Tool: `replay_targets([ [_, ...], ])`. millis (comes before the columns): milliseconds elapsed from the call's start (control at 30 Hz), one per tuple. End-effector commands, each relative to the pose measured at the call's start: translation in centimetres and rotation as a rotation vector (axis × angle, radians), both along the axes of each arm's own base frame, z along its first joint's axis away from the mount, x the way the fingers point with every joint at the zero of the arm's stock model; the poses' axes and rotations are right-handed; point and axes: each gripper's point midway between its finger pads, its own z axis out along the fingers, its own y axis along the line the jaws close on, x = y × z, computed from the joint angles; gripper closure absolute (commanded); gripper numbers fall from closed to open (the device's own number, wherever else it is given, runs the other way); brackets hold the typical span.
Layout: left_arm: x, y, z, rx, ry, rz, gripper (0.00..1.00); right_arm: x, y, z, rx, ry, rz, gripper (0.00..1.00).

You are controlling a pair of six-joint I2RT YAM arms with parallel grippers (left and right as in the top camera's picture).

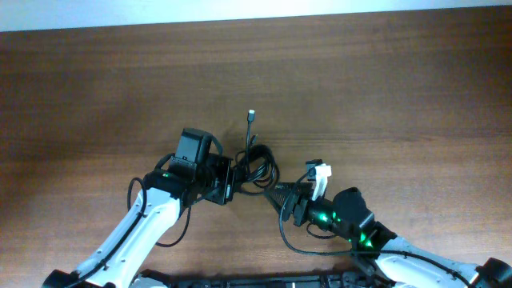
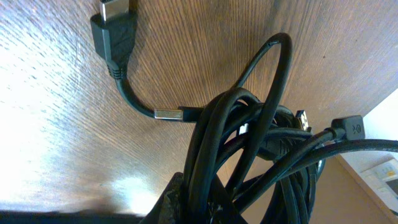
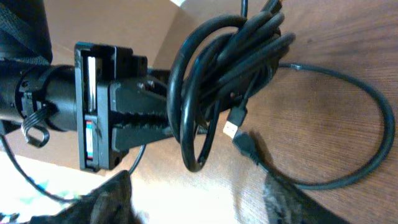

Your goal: Untangle cables

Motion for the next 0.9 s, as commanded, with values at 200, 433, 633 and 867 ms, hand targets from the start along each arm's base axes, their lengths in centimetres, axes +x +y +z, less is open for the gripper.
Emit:
replay_targets([
  [200,-1.9,-2.9,1.4,-0.092,0.018,-0.096,1.0,1.7,-0.2,2.2,0.007,-0.107,-0.103,0.7],
  [433,0.8,-2.5,3.4,-0.13,-0.221,-0.224,1.0,1.8,-0.1,2.6,0.018,-0.118,-0.104,0.96],
  [633,7.3,2.9,6.9,-0.13,-0.502,-0.112,1.0,2.1,-0.8,1.0,-0.027,-0.07,-0.115,0.96],
  [867,11.3,2.7,14.4,-0.094,-1.003,-0.208,1.0,5.7,-5.0,2.6,0.038,-0.031,-0.101,0.96],
])
